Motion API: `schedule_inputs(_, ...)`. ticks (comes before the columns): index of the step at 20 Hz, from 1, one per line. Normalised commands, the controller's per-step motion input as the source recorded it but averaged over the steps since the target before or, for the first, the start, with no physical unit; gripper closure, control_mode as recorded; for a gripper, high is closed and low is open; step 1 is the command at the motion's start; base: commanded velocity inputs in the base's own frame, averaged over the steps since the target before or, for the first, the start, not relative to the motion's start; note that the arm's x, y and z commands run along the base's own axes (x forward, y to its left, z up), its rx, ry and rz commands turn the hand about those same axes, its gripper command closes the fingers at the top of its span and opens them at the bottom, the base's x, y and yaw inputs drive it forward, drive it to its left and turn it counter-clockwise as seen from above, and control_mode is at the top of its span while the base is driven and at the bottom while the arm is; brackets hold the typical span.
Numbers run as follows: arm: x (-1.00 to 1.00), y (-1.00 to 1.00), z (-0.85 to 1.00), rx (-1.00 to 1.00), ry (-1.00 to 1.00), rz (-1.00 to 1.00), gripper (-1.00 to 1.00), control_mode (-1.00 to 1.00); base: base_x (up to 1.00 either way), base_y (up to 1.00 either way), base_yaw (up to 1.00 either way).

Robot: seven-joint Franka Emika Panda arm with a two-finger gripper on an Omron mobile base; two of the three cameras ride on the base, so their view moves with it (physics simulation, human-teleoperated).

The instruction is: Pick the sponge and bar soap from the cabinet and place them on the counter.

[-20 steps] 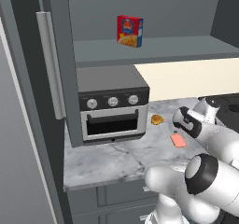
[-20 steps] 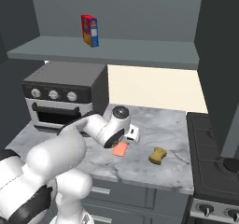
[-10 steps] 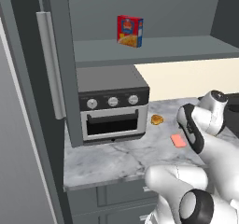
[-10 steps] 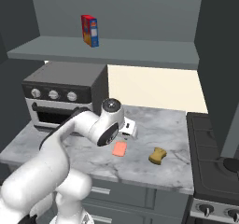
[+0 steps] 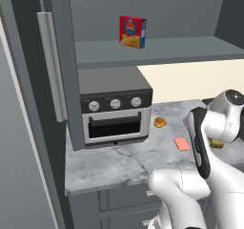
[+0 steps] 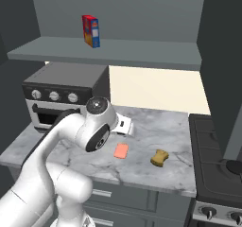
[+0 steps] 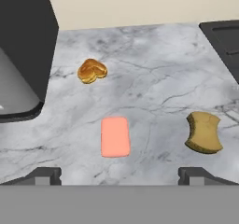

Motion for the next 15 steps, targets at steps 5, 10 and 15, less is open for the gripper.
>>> schedule_inputs(5,-0.37,0.0,0.59,-0.07,-0.09,-0.03,-1.0,-1.0,0.0,0.0,0.0)
schedule_inputs(10,-0.36,0.0,0.55,-0.07,-0.09,-0.03,-1.0,-1.0,0.0,0.0,0.0)
schedule_inputs(15,-0.38,0.0,0.54,-0.06,-0.08,-0.02,-1.0,-1.0,0.0,0.0,0.0)
